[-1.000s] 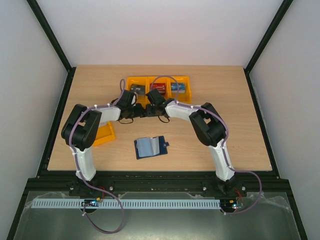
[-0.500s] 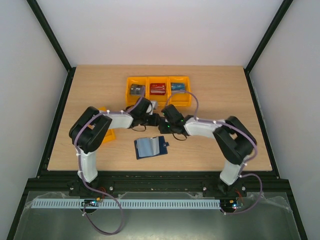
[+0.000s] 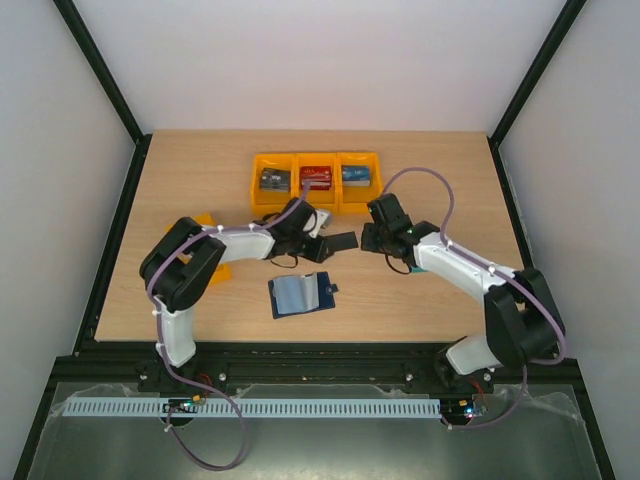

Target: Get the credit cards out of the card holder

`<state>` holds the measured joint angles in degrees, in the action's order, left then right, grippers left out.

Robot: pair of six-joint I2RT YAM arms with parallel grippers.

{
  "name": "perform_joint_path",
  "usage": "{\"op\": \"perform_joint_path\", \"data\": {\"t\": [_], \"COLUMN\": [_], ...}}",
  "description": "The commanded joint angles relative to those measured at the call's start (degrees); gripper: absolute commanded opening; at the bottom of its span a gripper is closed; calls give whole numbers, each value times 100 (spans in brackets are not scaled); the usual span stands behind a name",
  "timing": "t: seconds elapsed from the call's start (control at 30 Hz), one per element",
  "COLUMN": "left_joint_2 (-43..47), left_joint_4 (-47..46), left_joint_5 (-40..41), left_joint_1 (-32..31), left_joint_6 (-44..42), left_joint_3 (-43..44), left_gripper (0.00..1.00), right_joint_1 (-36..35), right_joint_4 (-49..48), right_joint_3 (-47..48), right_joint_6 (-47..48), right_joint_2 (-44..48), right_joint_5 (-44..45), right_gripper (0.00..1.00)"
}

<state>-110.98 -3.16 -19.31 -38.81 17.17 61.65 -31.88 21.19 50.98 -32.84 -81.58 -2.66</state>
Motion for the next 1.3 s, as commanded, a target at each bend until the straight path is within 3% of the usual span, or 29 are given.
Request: {"op": "perform_joint_path", "data": {"t": [0.0, 0.13, 0.27, 0.53, 0.67, 0.93, 1.13, 1.27], "left_joint_2": [476, -81, -370, -916, -979, -945, -910, -959], "left_joint_4": [419, 713, 523, 373, 316, 169, 108, 40], "left_joint_5": [429, 752, 625, 693, 676, 197, -255, -211], "left_joint_1": [401, 461, 376, -29, -103, -571, -1113, -1329], "left_joint_6": [-554, -544, -352, -303, -354, -353, -352, -400], "left_joint_3": [80, 663, 746, 889, 740, 414, 246, 284], "left_gripper": [43, 41, 41, 39, 37, 36, 36, 36], "right_joint_1": [239, 253, 252, 211, 194, 179, 68, 59], "right_joint_4": [-426, -844, -821, -889, -1181, -1079, -695, 86], "right_joint_3": [231, 761, 1156, 1021, 498, -583, -1524, -1647], "right_joint_6": [118, 242, 331, 493, 420, -283, -802, -986], "right_joint_2": [-530, -1470, -2209, -2746, -2355, -994, 558, 1605], "right_joint_5": [429, -54, 119, -219, -926, -1097, -1142, -825], "right_gripper": [42, 41, 38, 32, 28, 24, 24, 27]}}
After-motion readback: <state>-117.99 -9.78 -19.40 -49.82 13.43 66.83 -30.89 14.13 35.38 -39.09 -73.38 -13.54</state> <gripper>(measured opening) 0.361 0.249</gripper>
